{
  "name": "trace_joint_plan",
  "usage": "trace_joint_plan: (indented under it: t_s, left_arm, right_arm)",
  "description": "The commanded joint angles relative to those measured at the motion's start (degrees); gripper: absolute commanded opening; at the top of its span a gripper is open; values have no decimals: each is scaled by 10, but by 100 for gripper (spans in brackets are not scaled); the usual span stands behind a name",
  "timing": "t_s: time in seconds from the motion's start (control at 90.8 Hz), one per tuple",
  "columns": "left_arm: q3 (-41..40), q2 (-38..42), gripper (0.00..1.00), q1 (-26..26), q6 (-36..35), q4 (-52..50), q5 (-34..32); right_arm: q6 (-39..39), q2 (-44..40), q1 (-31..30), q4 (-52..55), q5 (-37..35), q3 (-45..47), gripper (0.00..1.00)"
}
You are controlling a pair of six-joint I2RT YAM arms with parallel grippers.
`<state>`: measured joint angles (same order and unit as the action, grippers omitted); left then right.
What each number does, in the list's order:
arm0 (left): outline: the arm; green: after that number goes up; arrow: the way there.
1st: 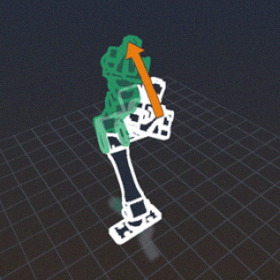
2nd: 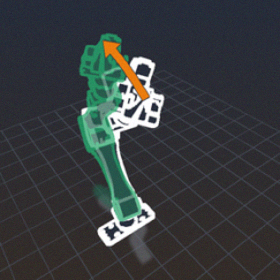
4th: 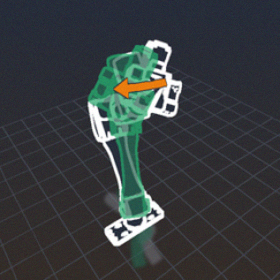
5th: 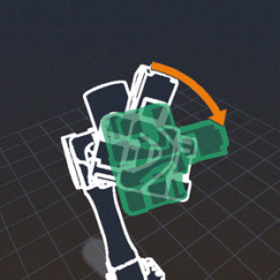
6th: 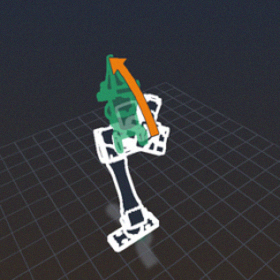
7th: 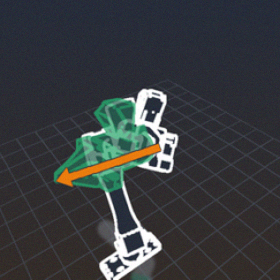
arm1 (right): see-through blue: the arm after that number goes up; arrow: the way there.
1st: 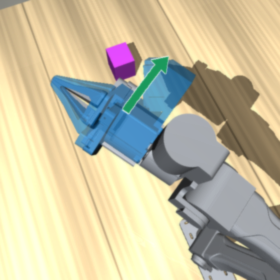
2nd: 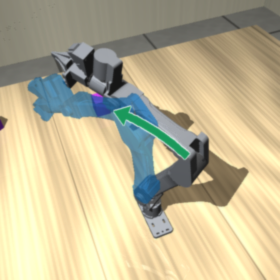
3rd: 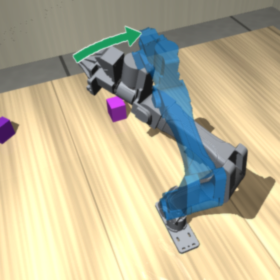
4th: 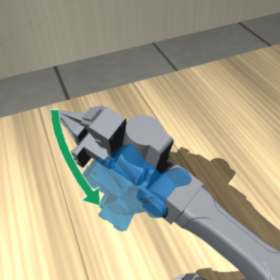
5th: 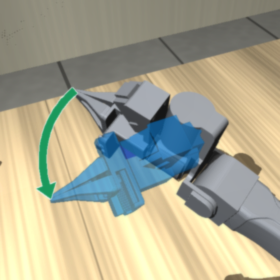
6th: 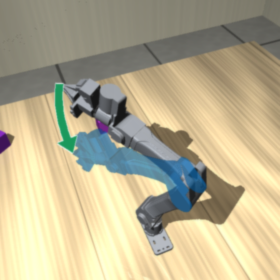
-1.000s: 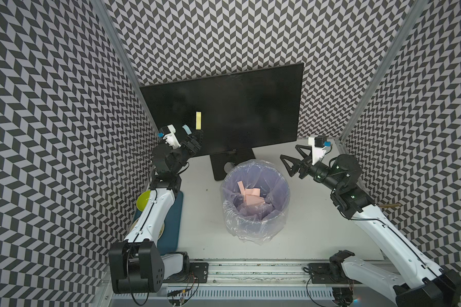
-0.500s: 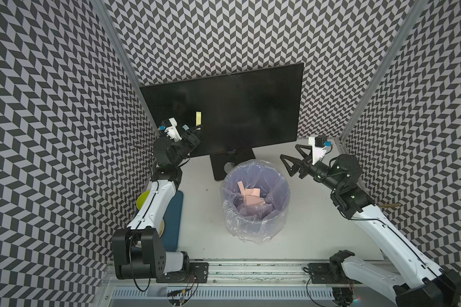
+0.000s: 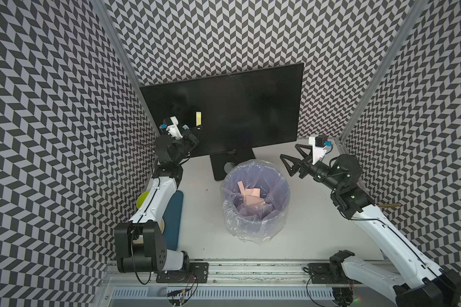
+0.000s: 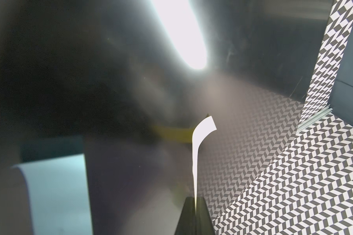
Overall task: Remove the sticky note from the monitor
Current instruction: Tear off the sticky note from the monitor, then place the sticky note in the trash bin.
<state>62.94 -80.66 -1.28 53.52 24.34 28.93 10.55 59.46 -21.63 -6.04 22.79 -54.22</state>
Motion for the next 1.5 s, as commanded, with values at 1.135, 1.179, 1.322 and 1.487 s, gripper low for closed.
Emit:
trace_joint_plan:
  t_s: [1.135,1.179,1.322,1.487]
  left_arm:
    - [-20,203,35,428,-589,-386,-237]
    - [-18,203,41,428,-590,-390,-238]
    - [-13,204,59,427,-582,-398,-241]
    - [-1,198,75,427,-572,-432,-270]
  right_arm:
    - [-17,-4,-3,-7,-31,-4,99]
    - [-18,-4,-2,-7,-30,-4,99]
    - [-20,-4,-3,-6,-33,-2,99]
    - [-22,-7,-3,-3,-36,0,99]
